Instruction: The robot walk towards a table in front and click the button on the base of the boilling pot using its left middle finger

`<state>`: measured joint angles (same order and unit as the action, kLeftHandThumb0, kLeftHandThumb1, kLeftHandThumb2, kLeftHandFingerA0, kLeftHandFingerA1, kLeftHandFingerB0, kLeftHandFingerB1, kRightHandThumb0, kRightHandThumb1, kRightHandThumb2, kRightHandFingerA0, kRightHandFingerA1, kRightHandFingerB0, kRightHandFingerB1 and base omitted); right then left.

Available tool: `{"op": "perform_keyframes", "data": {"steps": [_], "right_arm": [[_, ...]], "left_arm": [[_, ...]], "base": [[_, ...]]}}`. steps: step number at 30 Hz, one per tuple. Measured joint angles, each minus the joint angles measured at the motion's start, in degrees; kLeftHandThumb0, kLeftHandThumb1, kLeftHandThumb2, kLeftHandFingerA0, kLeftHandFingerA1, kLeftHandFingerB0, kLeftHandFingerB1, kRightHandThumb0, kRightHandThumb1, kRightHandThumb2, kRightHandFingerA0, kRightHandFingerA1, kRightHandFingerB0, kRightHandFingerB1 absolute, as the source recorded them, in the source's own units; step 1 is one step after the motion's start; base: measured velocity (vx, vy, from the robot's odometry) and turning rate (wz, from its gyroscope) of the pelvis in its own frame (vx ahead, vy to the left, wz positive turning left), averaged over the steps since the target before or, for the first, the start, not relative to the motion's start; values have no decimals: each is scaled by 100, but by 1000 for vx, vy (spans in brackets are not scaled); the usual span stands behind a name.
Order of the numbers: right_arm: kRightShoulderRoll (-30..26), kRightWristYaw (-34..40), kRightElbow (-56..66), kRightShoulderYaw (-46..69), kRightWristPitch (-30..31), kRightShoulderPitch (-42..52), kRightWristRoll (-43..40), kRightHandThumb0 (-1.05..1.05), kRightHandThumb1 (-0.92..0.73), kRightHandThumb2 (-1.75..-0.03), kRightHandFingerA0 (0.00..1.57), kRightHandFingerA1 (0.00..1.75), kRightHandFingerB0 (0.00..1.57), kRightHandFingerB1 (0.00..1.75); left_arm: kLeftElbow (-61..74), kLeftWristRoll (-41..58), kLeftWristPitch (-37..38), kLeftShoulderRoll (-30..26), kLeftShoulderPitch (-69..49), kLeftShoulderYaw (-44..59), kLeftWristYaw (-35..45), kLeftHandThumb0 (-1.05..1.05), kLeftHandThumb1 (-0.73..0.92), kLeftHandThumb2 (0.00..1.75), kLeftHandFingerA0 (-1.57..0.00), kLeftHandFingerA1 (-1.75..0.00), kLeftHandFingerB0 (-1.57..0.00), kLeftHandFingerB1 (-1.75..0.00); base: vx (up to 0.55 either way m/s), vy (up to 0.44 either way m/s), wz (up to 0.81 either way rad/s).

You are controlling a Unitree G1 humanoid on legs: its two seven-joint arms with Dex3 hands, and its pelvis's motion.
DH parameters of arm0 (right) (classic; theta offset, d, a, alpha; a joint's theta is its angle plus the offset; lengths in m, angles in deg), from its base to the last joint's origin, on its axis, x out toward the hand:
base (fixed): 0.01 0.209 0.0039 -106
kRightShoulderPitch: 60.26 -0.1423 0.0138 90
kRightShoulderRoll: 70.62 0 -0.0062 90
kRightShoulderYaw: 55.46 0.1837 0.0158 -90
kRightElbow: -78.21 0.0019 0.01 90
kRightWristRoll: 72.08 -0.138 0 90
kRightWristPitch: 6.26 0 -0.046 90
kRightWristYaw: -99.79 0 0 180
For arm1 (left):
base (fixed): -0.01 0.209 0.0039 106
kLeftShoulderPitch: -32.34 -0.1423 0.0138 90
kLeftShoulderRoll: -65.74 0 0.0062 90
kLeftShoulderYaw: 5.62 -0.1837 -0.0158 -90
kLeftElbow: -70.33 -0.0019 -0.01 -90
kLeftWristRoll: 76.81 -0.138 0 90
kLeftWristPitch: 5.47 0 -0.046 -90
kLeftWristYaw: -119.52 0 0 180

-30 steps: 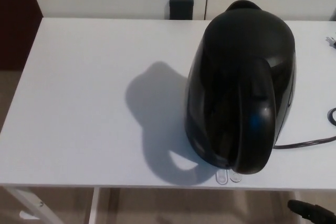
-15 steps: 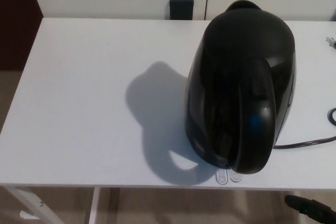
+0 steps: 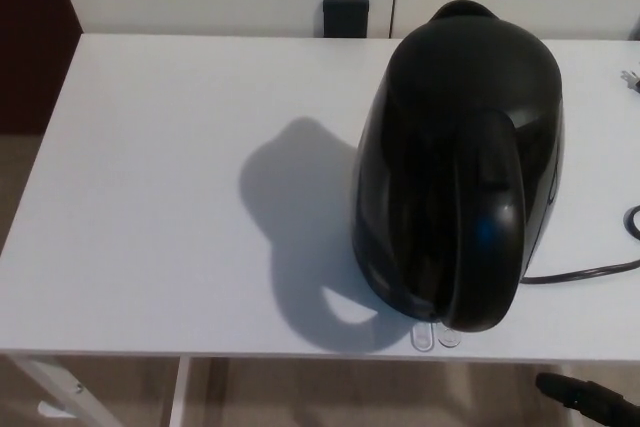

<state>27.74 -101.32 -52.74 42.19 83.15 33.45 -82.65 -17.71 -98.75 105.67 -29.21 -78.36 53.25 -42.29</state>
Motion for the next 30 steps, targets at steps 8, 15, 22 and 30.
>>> {"op": "perform_keyframes", "data": {"steps": [8, 15, 22, 30], "right_arm": [[4, 2, 43, -61, 0, 0, 4, -15, -50, -54, 62, 48, 40, 40], [3, 9, 49, -135, -1, -3, 36, -15, -49, -54, 65, 50, 42, 41], [3, 12, 51, -212, 0, -17, 103, -13, -50, -54, 67, 50, 43, 41], [3, 18, 52, -244, 0, -40, 133, -13, -50, -55, 63, 50, 43, 42]], "left_arm": [[267, -683, 12, -136, 579, -439, -406, -64, 85, 66, -30, -30, -19, -27], [413, -1237, 12, -208, 1037, -796, -756, -68, 70, 92, -18, -41, -10, -38], [527, -1861, 16, -300, 1452, -1205, -1136, -69, 72, 92, -18, -41, -9, -37], [647, -2515, 50, -422, 1805, -1592, -1558, -69, 72, 93, -18, -41, -9, -37]], "base": [[0, 0, 0], [0, 0, 0], [0, 0, 0], [0, 0, 0]]}}
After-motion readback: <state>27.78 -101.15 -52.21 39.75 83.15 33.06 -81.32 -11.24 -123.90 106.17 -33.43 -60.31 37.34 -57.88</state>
